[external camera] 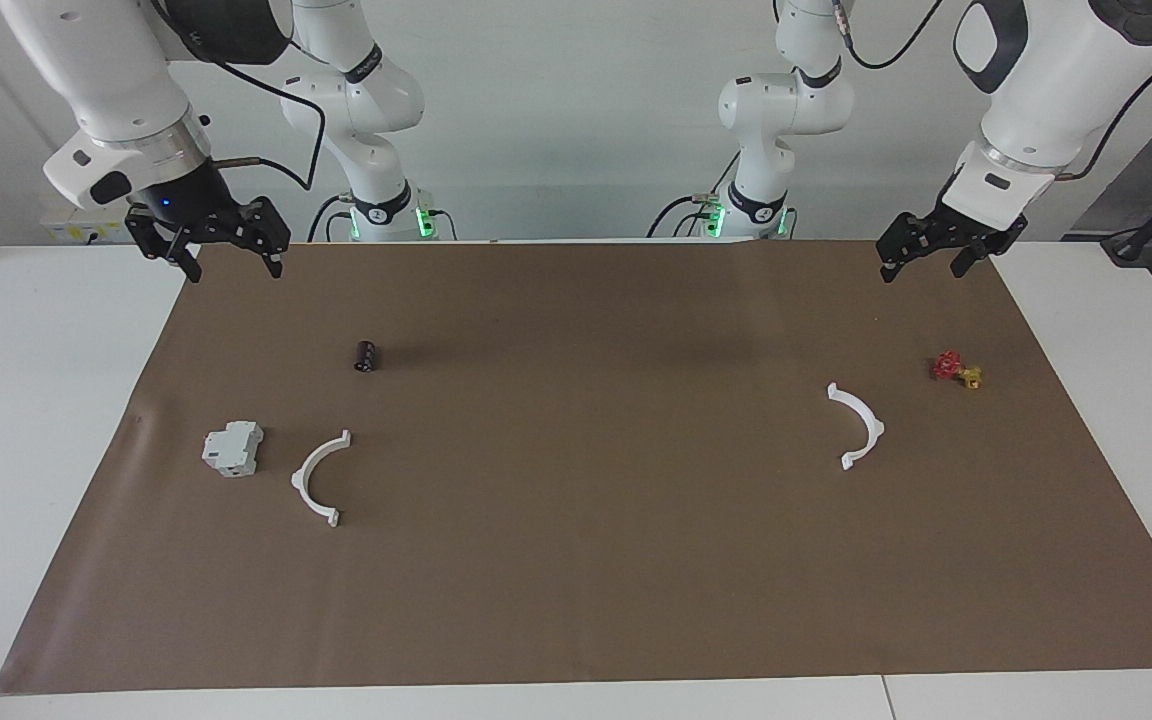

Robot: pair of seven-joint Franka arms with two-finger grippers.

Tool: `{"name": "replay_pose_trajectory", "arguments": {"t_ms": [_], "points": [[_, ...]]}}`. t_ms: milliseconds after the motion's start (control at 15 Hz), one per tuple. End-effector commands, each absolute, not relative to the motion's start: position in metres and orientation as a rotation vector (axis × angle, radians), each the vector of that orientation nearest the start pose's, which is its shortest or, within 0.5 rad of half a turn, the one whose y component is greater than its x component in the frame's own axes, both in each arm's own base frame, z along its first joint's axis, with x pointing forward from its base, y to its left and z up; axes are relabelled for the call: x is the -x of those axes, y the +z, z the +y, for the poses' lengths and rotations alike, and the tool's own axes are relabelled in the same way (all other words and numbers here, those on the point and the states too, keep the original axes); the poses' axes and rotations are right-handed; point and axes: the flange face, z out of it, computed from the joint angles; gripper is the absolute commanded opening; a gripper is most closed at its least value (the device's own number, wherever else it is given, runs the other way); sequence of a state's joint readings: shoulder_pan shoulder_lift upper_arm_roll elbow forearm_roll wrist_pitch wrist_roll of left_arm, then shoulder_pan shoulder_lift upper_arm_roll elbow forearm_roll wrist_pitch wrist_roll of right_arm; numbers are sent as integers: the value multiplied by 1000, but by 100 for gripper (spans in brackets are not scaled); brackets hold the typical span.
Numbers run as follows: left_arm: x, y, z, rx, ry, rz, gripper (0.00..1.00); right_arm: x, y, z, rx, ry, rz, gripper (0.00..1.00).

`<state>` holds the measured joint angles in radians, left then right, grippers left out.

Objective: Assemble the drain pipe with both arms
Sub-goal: 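Reach the right gripper toward the white clamp half nearer it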

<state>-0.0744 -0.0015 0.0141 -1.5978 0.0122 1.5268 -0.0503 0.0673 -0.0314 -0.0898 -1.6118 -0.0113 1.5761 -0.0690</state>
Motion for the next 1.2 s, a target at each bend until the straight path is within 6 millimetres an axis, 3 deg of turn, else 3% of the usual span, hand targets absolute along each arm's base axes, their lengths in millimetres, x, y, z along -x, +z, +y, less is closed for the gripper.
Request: {"name": "replay_pose_trajectory", "arguments": {"t_ms": [0,200,400,733,933,1133], "points": [[-545,615,-34,3134,84,2,100,-540,628,-19,3159,12,-102,100],[-545,615,-33,3134,84,2,100,-540,623,-18,3155,-18,-102,100],[-545,615,-33,3134,84,5,100,-545,588,-17,3139,-115,-114,100],[-545,615,-32,3135,81,2,100,-597,489,-22,3092,-151,-167,100],[-545,615,-33,3134,84,2,100,-630,410,-34,3093,-198,-365,100],[-545,615,-33,3135,81,2,100,-643,353,-39,3102,-258,-481,99]]}}
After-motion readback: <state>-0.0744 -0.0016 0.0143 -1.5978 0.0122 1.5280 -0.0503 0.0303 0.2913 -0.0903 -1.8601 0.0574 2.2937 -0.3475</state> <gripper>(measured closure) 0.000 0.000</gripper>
